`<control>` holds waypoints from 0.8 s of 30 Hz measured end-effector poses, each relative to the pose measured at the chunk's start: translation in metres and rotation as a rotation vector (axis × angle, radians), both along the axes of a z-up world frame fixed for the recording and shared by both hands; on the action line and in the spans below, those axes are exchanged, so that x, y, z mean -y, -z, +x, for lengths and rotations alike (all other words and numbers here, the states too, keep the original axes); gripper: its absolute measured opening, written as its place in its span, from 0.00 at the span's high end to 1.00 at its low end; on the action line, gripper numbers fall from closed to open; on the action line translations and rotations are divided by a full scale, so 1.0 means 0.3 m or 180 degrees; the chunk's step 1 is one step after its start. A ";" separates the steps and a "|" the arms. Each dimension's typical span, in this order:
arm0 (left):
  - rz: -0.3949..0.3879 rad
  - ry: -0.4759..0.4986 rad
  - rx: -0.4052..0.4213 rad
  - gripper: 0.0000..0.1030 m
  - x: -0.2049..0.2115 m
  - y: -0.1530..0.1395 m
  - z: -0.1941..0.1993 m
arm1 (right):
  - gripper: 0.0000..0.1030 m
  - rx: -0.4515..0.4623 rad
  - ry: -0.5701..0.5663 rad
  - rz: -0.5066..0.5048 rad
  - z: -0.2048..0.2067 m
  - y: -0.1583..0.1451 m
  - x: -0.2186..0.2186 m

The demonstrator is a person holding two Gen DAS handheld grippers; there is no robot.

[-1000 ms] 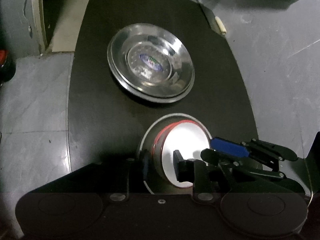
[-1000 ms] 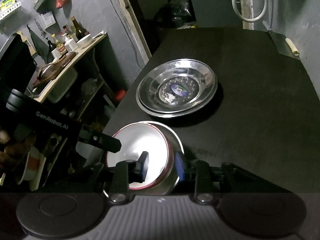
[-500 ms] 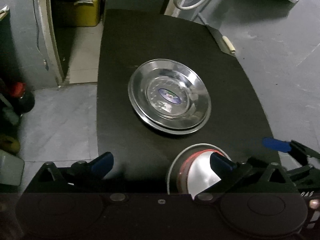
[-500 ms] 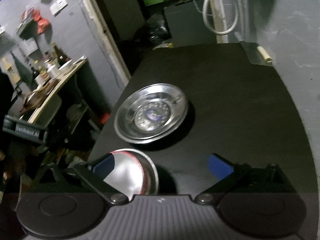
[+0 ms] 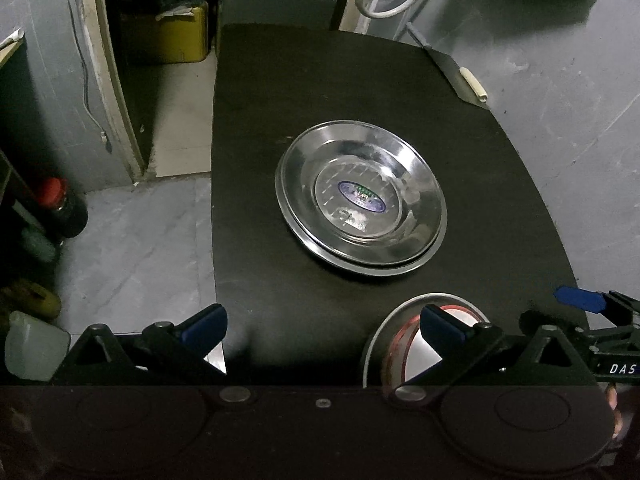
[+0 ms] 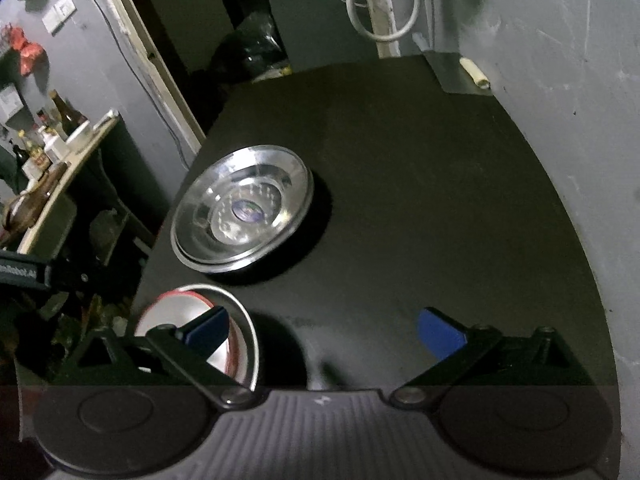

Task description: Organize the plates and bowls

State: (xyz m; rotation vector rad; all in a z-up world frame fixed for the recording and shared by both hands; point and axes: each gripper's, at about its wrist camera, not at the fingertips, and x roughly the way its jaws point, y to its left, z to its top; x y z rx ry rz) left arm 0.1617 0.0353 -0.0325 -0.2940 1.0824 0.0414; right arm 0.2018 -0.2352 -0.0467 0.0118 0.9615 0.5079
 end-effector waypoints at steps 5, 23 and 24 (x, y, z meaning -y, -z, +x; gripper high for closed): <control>0.0027 0.0027 -0.0028 0.01 0.003 0.009 0.001 | 0.00 -0.0074 0.0001 -0.0087 -0.014 0.013 -0.004; 0.0209 0.0076 -0.0251 0.01 -0.023 0.051 -0.041 | 0.00 -0.0250 -0.0028 -0.0465 -0.026 0.037 -0.031; 0.0217 0.0080 -0.0267 0.01 -0.023 0.054 -0.042 | 0.00 -0.0264 -0.0024 -0.0479 -0.023 0.041 -0.028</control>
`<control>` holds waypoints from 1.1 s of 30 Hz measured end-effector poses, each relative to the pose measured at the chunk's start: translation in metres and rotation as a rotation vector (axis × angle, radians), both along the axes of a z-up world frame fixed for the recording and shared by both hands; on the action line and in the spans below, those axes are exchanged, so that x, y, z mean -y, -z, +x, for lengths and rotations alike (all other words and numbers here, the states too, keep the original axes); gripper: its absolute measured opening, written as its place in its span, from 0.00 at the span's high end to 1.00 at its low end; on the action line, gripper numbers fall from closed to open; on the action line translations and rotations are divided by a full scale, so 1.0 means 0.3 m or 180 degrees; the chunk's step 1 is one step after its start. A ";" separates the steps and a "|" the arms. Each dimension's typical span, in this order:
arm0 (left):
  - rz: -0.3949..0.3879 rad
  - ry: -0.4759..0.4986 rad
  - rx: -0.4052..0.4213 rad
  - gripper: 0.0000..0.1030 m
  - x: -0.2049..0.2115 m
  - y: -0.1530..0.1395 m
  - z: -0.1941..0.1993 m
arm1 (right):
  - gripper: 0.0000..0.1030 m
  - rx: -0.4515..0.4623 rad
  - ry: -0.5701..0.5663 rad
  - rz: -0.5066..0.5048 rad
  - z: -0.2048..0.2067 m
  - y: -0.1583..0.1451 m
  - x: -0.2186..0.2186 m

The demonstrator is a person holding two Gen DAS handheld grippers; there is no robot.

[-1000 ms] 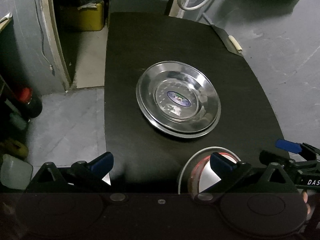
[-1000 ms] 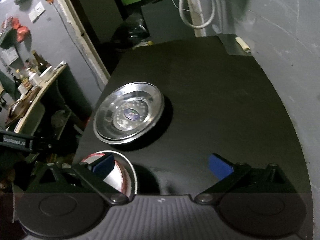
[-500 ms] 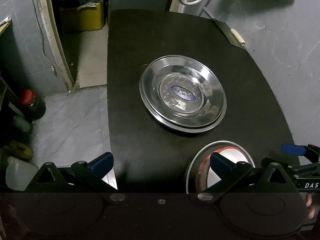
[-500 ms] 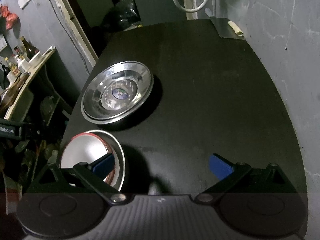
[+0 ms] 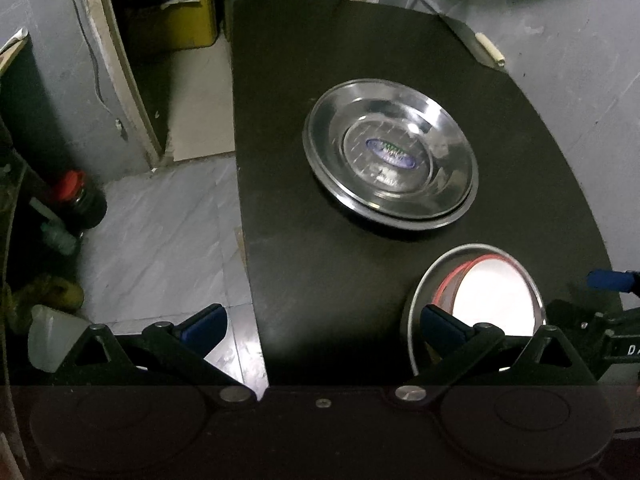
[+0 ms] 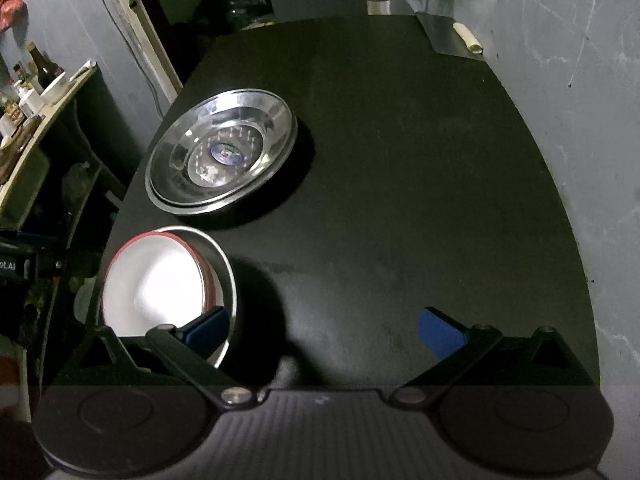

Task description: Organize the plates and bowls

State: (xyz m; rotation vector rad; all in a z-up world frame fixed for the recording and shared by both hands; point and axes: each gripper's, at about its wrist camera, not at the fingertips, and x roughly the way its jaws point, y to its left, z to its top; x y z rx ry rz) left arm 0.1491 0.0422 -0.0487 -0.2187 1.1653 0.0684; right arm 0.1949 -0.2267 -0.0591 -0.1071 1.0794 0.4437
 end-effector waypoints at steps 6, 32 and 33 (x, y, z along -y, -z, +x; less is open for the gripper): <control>0.0077 0.0076 -0.0056 0.01 0.015 0.012 0.000 | 0.00 -0.0031 0.0020 -0.0035 0.001 0.005 0.002; 0.0506 0.0535 -0.0105 0.01 0.115 0.036 0.014 | 0.00 -0.0052 -0.0100 -0.0162 0.003 0.001 -0.030; 0.0539 0.0559 -0.0102 0.01 0.118 0.037 0.014 | 0.00 -0.0052 -0.0104 -0.0170 0.004 0.000 -0.030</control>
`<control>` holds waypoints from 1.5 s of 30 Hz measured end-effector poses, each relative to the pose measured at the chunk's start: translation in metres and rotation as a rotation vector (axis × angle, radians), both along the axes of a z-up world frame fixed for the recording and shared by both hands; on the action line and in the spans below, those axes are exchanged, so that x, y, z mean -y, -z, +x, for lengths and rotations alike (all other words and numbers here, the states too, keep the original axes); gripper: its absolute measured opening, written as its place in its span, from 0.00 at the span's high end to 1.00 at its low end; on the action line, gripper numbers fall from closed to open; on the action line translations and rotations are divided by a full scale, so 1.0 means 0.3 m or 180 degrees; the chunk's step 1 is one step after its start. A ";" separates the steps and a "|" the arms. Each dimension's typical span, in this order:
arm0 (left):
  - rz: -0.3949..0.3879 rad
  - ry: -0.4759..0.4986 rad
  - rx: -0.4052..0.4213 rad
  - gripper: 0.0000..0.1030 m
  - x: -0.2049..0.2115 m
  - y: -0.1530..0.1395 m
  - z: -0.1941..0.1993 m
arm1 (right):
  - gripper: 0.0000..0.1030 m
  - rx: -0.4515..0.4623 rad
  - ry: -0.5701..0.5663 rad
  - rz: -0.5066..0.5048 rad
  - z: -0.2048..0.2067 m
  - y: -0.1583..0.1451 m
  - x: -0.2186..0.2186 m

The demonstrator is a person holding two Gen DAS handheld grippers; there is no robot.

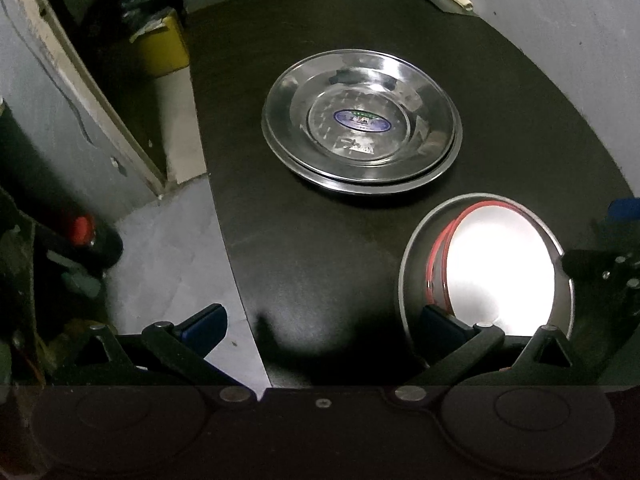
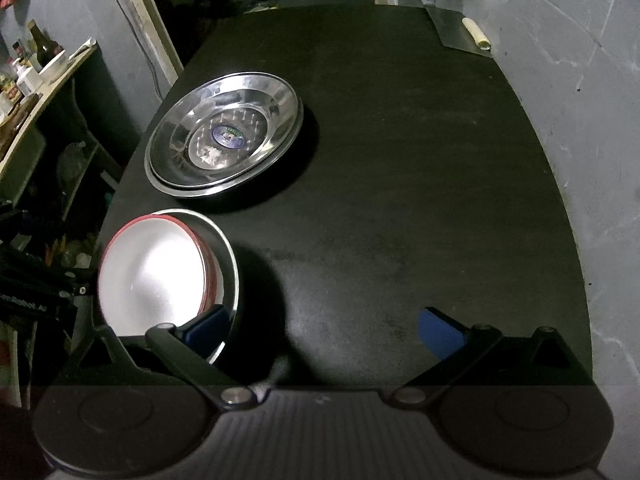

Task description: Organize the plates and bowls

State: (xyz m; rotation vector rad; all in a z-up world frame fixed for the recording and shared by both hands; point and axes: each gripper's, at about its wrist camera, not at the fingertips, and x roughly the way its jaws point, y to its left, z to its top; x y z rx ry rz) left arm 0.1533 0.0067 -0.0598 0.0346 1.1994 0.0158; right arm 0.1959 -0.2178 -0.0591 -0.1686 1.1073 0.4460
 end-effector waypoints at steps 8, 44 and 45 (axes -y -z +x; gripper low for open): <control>0.0151 0.0102 0.0000 0.01 0.017 0.007 0.006 | 0.00 -0.0020 -0.0009 -0.0031 0.004 -0.003 -0.004; 0.0230 0.0196 -0.0021 0.07 0.031 0.007 0.016 | 0.26 -0.0205 -0.0276 -0.0092 -0.004 0.016 -0.073; 0.0211 0.0198 -0.0023 0.08 0.029 0.006 0.016 | 0.26 -0.0208 -0.0283 -0.0092 -0.004 0.016 -0.076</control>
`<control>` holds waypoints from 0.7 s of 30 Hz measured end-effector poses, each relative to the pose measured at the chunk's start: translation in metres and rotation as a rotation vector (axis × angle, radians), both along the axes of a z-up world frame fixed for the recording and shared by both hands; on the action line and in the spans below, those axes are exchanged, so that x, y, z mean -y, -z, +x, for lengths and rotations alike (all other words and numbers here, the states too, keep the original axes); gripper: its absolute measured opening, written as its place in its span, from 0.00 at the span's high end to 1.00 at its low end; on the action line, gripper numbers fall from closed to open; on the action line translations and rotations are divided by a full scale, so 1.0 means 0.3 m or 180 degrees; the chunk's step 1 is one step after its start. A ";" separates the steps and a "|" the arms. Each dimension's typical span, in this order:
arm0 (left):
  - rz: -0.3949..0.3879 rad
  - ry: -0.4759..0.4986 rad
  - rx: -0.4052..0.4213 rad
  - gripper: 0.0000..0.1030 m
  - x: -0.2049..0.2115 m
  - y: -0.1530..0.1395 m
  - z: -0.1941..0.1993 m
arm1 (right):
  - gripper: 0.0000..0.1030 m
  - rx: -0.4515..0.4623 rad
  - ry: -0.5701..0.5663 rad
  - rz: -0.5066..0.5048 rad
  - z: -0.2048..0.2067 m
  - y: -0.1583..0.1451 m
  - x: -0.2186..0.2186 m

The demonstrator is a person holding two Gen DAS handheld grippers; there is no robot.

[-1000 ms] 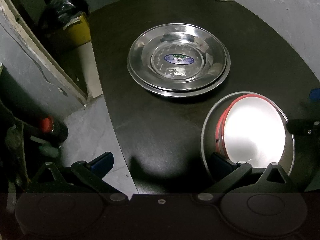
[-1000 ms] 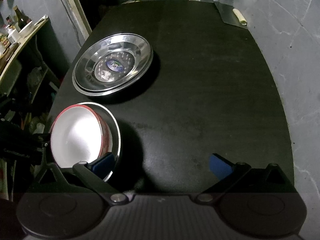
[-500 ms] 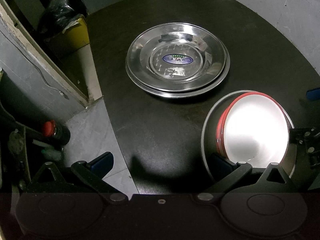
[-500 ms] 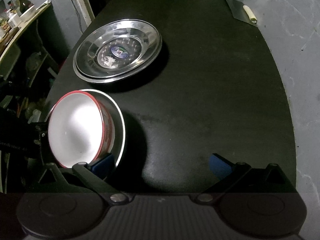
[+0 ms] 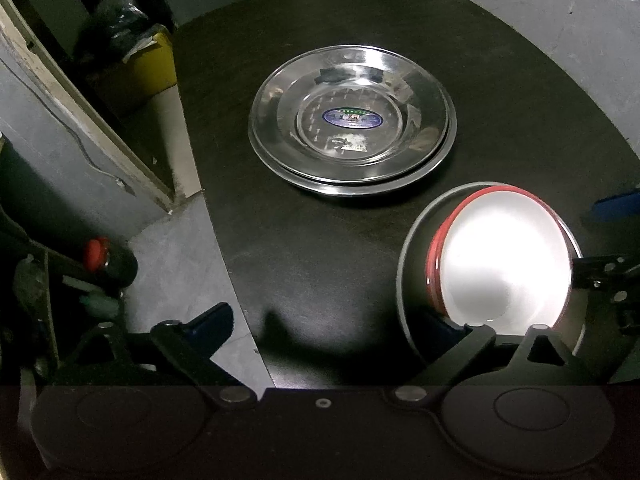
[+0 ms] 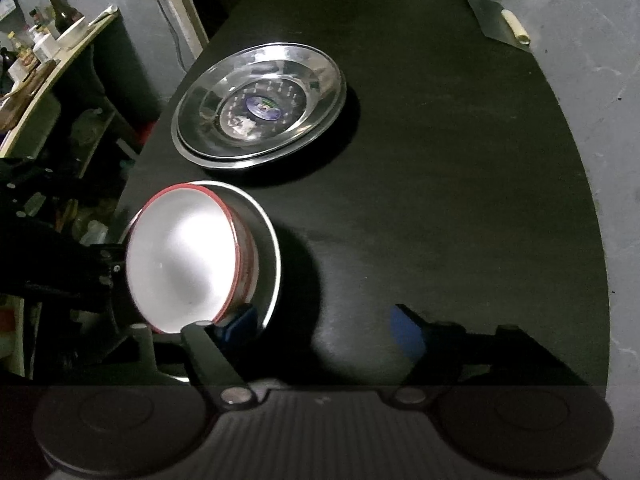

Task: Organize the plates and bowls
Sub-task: 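Grasp the steel bowl rim with the left gripper while the right gripper grasps its other side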

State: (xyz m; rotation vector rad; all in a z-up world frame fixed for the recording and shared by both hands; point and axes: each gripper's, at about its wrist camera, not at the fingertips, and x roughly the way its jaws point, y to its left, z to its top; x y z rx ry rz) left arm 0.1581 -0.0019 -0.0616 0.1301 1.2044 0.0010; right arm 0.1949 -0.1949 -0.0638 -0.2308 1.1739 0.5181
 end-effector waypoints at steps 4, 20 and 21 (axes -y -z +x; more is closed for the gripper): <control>-0.0101 0.0006 -0.0005 0.15 -0.003 -0.001 -0.004 | 0.31 -0.0003 -0.0032 0.0004 -0.002 -0.001 -0.007; -0.0488 0.0120 0.0040 0.60 0.010 -0.015 -0.021 | 0.52 -0.0038 -0.0129 0.0063 -0.015 -0.007 -0.032; -0.0516 0.0129 0.0042 0.62 0.011 -0.014 -0.020 | 0.52 -0.0038 -0.0134 0.0060 -0.016 -0.008 -0.034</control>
